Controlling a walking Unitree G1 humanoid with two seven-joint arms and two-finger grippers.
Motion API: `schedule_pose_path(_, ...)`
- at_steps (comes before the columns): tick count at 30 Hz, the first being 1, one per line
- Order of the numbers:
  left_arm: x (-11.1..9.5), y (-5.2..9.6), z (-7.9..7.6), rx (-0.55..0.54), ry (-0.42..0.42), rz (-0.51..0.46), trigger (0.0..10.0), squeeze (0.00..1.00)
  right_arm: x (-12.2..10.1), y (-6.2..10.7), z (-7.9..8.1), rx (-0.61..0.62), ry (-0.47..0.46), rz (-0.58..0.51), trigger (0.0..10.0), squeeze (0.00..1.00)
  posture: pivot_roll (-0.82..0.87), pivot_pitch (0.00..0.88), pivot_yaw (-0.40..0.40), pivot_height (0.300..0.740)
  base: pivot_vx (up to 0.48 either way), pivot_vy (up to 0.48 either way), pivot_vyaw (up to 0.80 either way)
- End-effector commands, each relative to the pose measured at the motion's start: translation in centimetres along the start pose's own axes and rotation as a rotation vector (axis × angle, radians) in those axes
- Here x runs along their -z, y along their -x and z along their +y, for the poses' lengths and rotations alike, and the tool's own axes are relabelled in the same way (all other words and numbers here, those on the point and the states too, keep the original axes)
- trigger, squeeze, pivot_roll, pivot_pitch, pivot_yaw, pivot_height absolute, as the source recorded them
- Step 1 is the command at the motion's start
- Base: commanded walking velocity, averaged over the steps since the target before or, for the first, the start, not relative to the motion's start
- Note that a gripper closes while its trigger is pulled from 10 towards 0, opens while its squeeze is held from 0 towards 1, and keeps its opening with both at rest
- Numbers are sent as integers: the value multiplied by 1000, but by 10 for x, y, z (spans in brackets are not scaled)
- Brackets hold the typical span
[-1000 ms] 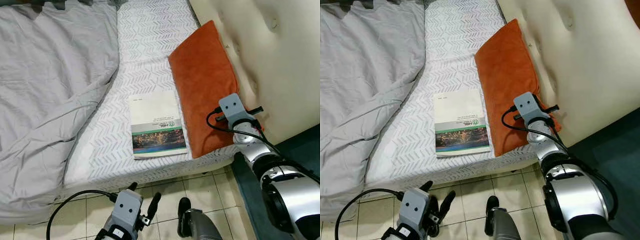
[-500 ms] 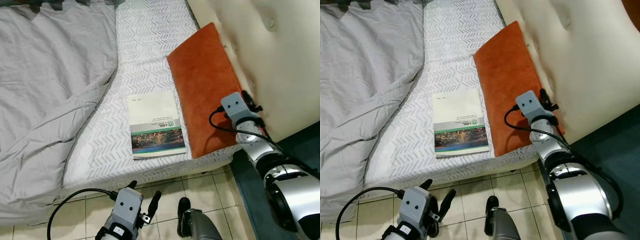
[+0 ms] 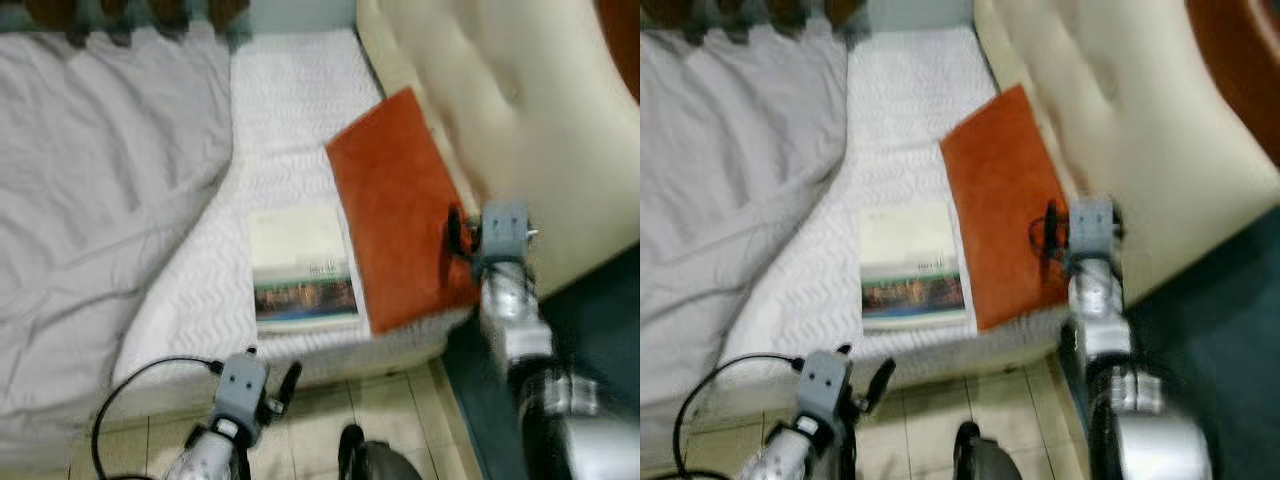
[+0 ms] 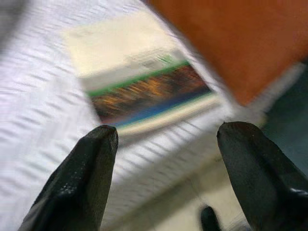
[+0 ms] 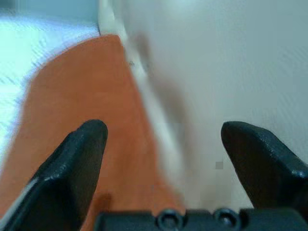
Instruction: Clean up the room
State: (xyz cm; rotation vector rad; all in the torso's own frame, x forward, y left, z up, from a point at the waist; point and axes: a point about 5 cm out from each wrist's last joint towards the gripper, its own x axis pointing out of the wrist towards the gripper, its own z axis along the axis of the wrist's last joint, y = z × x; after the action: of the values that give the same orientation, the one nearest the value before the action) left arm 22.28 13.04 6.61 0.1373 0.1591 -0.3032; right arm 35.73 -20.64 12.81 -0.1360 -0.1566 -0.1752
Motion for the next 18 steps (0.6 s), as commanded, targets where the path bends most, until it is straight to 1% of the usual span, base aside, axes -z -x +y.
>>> schedule_pose_path(1, -4, -2, 14, -27, -9, -17, 10000, 0, 13, 28, -3, 29, -83, 4, 10000, 1000, 94, 75, -113, 740, 0, 0, 0)
schedule_pose_path(2, -8, -4, 18, -31, -16, -34, 10000, 0, 16, 38, -3, 43, -104, 9, 10000, 1000, 94, 75, -113, 740, 0, 0, 0)
schedule_pose_path(3, -13, -10, 21, -29, -30, -50, 10000, 0, 22, 50, -4, 63, -120, 25, 10000, 1000, 86, 43, -107, 740, 0, 0, 0)
schedule_pose_path(4, -13, -10, 21, -29, -30, -50, 10000, 0, 22, 50, -4, 63, -120, 25, 10000, 1000, 86, 43, -107, 740, 0, 0, 0)
schedule_pose_path(5, -23, -22, 24, -28, -45, -79, 10000, 0, 37, 70, -3, 71, -153, 79, 10000, 1000, 80, 18, -101, 740, 0, 0, 0)
schedule_pose_path(6, -28, -26, 28, -34, -46, -90, 10000, 0, 51, 88, -3, 64, -165, 130, 10000, 1000, 79, 0, -89, 740, 0, 0, 0)
schedule_pose_path(8, -33, -30, 32, -48, -44, -101, 10000, 0, 67, 110, -4, 52, -180, 199, 10000, 1000, 80, 0, -81, 740, 0, 0, 0)
schedule_pose_path(10, -37, -37, 35, -65, -45, -102, 10000, 0, 77, 116, -8, 54, -195, 256, 10000, 1000, 73, 0, -63, 740, 0, 0, 0)
schedule_pose_path(11, -39, -39, 36, -79, -36, -103, 10000, 0, 80, 119, -9, 31, -213, 269, 10000, 1000, 66, 0, -56, 740, 0, 0, 0)
schedule_pose_path(12, -42, -42, 36, -82, -16, -114, 10000, 0, 82, 122, -11, 22, -233, 294, 10000, 792, 54, 0, -44, 740, 0, 0, 0)
schedule_pose_path(13, -45, -43, 35, -89, 0, -123, 10000, 0, 85, 125, -11, 7, -252, 321, 10000, 216, 49, 0, -40, 740, 0, 0, 0)
schedule_pose_path(14, -46, -45, 34, -92, 11, -129, 10000, 0, 86, 125, -11, -3, -263, 338, 10000, 216, 44, 0, -38, 740, 0, 0, 0)
schedule_pose_path(15, -47, -46, 34, -103, 19, -133, 10000, 0, 87, 125, -11, 1, -265, 354, 10000, 0, 39, 0, -37, 740, 0, 0, 0)
schedule_pose_path(16, -45, -46, 35, -125, 48, -130, 10000, 0, 87, 126, -12, 2, -268, 356, 10000, 0, 34, 0, -36, 740, 0, 0, 0)
schedule_pose_path(18, -37, -46, 36, -143, 68, -108, 10000, 0, 83, 124, -8, -33, -266, 329, 10000, 0, 29, 0, -37, 740, 0, 0, 0)
